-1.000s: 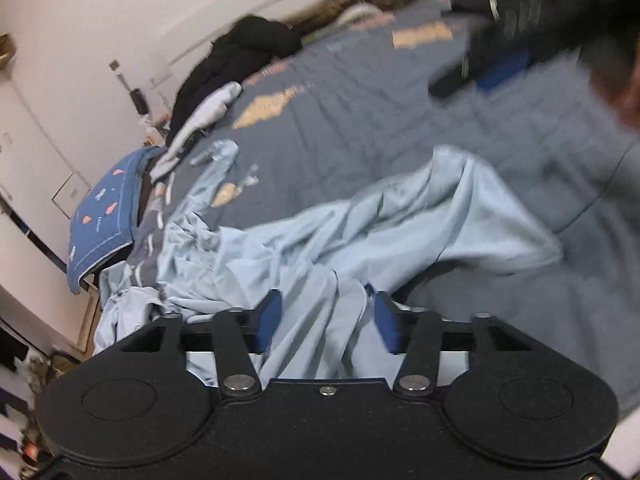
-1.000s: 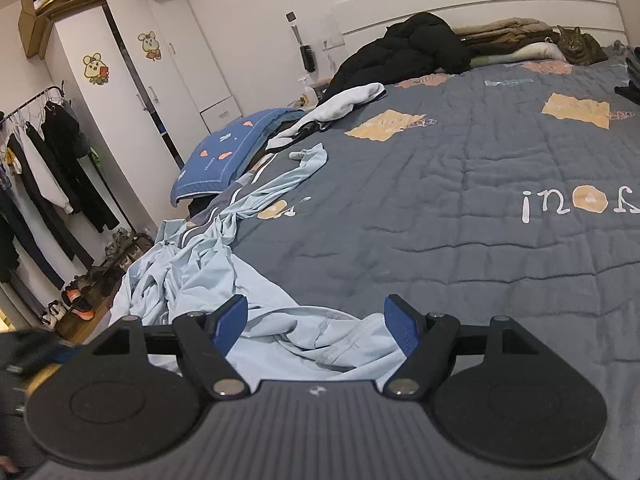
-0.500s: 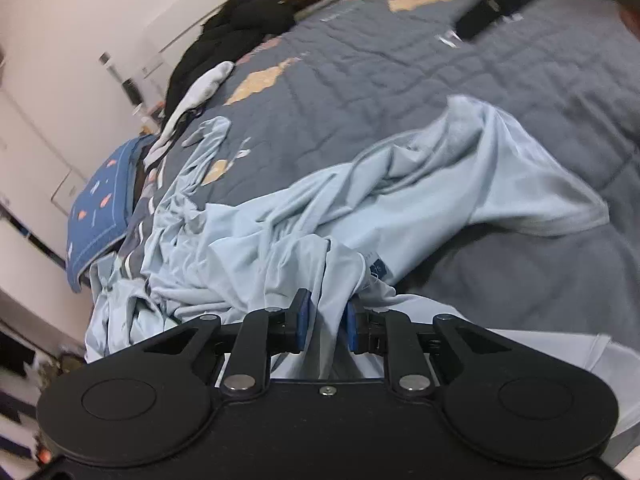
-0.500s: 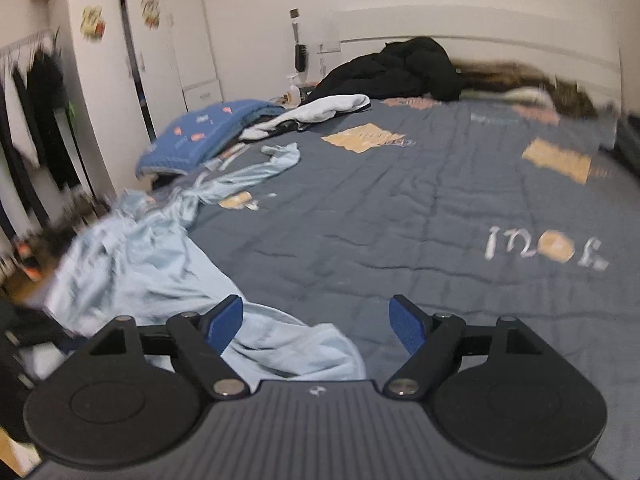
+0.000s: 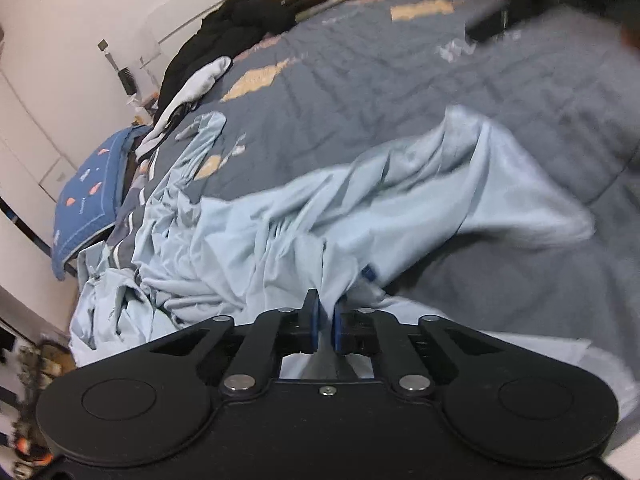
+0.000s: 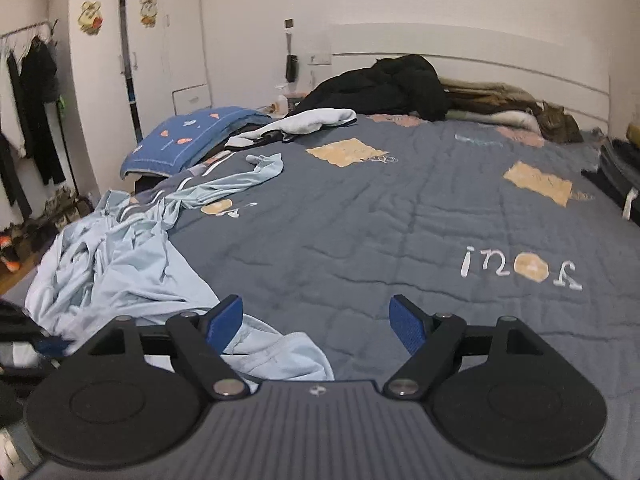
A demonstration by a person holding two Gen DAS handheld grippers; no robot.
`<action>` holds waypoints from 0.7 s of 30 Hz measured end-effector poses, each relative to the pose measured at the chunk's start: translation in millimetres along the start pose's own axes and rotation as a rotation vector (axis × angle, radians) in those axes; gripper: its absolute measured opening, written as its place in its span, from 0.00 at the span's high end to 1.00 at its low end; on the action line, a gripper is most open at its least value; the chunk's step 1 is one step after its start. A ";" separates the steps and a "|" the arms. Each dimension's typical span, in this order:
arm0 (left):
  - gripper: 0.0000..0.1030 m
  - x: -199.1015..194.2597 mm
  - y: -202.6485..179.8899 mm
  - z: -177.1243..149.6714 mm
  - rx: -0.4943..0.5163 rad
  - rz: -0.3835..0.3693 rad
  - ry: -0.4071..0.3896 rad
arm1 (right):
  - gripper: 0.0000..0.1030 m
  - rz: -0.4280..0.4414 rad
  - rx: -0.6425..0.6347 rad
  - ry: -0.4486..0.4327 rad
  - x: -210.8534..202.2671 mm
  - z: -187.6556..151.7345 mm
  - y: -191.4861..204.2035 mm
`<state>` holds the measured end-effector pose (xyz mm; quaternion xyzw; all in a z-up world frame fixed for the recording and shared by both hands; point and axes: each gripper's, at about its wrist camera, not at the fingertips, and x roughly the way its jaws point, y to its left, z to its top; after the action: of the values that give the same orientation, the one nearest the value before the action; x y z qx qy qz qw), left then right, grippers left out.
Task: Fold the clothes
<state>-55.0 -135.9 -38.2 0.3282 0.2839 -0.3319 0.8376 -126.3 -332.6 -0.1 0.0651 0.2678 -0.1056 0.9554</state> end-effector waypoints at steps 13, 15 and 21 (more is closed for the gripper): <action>0.96 -102.2 -7.1 5.4 -0.137 -0.257 -0.132 | 0.20 0.134 -0.058 0.039 5.4 -2.8 9.1; 0.96 -116.7 -7.8 -1.4 -0.160 -0.303 -0.143 | 0.20 0.137 -0.109 0.065 9.8 -7.4 16.7; 0.97 -152.2 14.6 -10.7 -0.216 -0.363 -0.166 | 0.20 0.274 -0.250 0.022 1.7 -14.4 42.8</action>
<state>-141.1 -63.5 66.0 0.1517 0.3025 -0.4705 0.8149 -121.9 -288.7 -10.3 -0.0169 0.2777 0.0606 0.9586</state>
